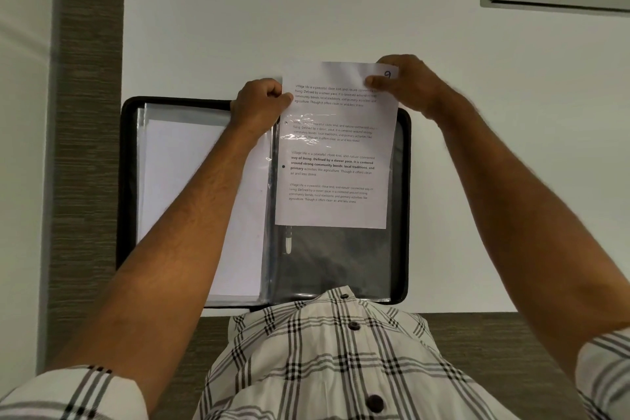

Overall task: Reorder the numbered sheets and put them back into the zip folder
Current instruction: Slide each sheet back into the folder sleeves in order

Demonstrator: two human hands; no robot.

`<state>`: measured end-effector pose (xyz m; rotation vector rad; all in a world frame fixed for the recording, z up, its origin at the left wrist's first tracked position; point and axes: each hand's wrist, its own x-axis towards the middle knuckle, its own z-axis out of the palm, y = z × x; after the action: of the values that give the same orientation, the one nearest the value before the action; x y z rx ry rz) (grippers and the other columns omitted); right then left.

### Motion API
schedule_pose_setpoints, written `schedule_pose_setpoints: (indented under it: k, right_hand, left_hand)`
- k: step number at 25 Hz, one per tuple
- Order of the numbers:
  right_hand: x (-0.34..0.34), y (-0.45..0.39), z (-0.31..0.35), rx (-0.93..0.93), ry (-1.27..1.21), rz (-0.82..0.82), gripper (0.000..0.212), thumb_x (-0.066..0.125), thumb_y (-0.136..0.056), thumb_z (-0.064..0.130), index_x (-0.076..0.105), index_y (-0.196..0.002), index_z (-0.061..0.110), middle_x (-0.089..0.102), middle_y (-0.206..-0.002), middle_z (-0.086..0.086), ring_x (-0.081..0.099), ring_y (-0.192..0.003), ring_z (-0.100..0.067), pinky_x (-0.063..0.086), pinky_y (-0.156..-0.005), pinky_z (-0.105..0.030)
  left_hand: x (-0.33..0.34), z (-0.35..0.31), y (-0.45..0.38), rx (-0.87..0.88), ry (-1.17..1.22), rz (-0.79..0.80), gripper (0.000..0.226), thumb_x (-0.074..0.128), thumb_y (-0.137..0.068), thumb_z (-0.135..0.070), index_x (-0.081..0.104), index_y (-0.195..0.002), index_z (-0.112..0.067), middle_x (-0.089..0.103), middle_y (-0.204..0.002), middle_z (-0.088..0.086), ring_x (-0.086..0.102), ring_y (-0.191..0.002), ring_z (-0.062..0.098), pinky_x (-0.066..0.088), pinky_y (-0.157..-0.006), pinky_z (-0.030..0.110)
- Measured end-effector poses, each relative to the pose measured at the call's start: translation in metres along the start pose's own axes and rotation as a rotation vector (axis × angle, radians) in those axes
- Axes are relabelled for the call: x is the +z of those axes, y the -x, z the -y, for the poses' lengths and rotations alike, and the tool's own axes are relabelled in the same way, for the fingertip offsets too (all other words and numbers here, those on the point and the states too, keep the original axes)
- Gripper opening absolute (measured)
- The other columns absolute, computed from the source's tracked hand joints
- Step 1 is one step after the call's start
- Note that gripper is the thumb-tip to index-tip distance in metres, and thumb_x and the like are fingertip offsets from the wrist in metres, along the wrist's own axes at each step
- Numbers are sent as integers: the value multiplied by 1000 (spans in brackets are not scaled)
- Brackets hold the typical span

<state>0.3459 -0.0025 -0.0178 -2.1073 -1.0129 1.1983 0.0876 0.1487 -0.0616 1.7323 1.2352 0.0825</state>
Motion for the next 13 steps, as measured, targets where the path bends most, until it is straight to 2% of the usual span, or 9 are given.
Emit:
schedule_pose_setpoints:
  k: [3,5,7,10,13]
  right_hand:
    - [-1,3,1,44,77,72,20,73,-98,28,64,-81,23,62,-75,7,54,-60,-4,40,-59,-23]
    - [-1,6,2,56,95,108,15,73,-98,30,68,-87,20,67,-81,4,59,-67,-8,43,-62,-24]
    - [-1,6,1,66,129,156,15,74,-97,30,70,-90,18,71,-89,-3,63,-75,-15,46,-67,-28]
    - [0,7,1,75,221,232,11,76,-95,30,75,-96,19,77,-97,-3,69,-85,-19,52,-77,-33]
    - [0,8,6,102,313,307,3,77,-94,30,76,-93,28,78,-93,5,71,-87,-18,54,-81,-31]
  left_hand:
    - [-1,-3,1,-52,164,-12,21,70,-73,-49,70,-89,-36,76,-91,-12,73,-92,13,56,-96,44]
    - [-2,-5,2,-52,224,-21,24,71,-73,-46,69,-95,-36,77,-97,-9,73,-94,13,58,-95,44]
    - [0,-7,4,-36,213,-22,23,72,-82,-36,69,-104,-31,76,-100,-6,73,-95,15,58,-94,45]
    - [2,-3,5,-23,161,-21,17,70,-80,-39,68,-97,-37,69,-83,-15,70,-91,15,55,-97,49]
    - [-1,2,5,3,174,16,19,70,-78,-40,70,-94,-50,66,-74,-21,69,-90,11,50,-103,51]
